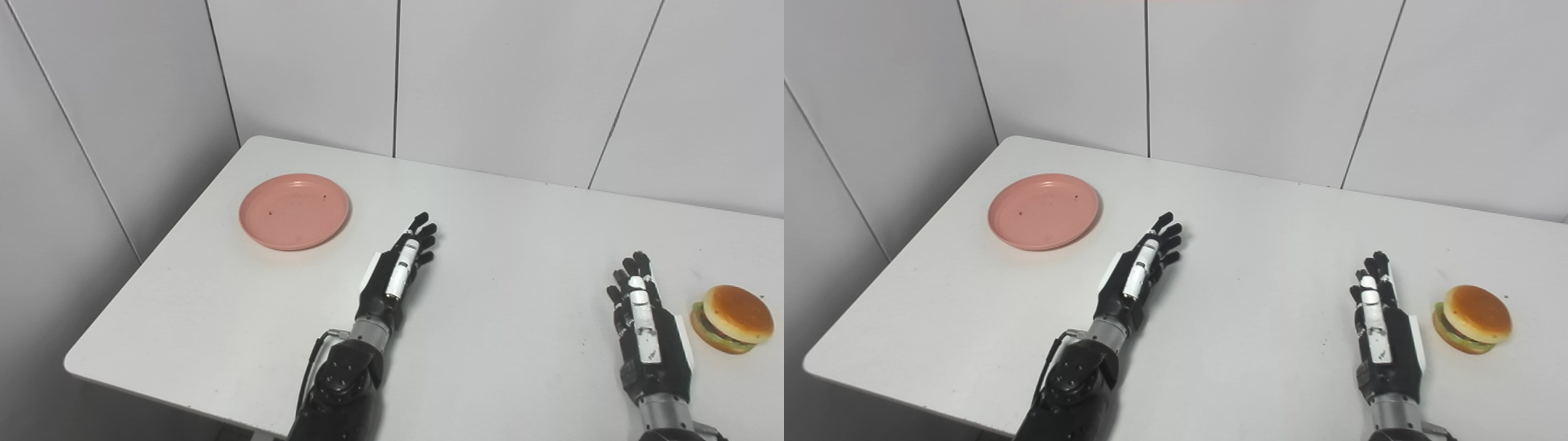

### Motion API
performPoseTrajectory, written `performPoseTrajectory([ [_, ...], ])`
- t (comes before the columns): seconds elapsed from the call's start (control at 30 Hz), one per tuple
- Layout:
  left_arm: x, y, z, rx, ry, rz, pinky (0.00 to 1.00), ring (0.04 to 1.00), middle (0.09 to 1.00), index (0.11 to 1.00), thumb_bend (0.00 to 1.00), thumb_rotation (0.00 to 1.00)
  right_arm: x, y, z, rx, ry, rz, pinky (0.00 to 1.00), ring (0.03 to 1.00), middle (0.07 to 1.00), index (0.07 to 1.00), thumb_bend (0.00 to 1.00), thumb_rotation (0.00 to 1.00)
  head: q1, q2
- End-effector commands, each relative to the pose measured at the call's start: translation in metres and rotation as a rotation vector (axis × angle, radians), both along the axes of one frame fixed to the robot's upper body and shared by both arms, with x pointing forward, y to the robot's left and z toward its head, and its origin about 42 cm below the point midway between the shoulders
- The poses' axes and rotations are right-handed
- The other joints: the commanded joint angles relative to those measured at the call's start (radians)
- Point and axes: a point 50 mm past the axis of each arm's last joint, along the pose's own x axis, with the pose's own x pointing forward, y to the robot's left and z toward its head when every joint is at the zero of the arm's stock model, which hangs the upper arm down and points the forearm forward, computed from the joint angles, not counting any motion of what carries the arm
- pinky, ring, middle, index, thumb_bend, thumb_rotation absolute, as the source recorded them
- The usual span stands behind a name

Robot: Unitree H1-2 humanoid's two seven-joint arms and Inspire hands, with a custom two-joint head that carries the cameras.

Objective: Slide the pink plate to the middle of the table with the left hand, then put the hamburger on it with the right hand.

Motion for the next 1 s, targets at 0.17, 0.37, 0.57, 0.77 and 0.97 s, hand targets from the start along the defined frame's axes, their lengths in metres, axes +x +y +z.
performPoseTrajectory([
  [0.17,0.032,0.049,0.054,0.047,-0.115,-0.039,0.77,0.808,0.797,0.768,0.31,1.0,-0.004,0.003,-0.003,0.041,-0.01,0.009,1.0,1.0,1.0,1.0,0.57,0.75,-0.006,-0.004],
  [0.37,0.053,0.084,0.078,0.047,-0.166,0.031,0.72,0.753,0.752,0.721,0.31,1.0,-0.002,0.005,-0.005,0.035,-0.011,0.004,1.0,1.0,1.0,1.0,0.59,0.75,-0.004,-0.006],
  [0.57,0.069,0.12,0.105,0.048,-0.198,0.136,0.71,0.729,0.724,0.695,0.3,0.99,-0.003,0.001,-0.004,0.02,-0.004,0.001,1.0,1.0,1.0,1.0,0.6,0.77,-0.003,-0.007],
  [0.77,0.083,0.156,0.121,0.059,-0.21,0.199,0.7,0.726,0.72,0.695,0.3,1.0,-0.005,0.001,-0.004,0.015,-0.011,0.002,1.0,1.0,1.0,1.0,0.6,0.77,0.001,-0.003],
  [0.97,0.1,0.193,0.129,0.065,-0.173,0.271,0.69,0.715,0.699,0.668,0.27,0.99,-0.007,0.0,-0.003,0.008,-0.015,-0.002,1.0,1.0,1.0,1.0,0.54,0.79,-0.003,-0.001],
])
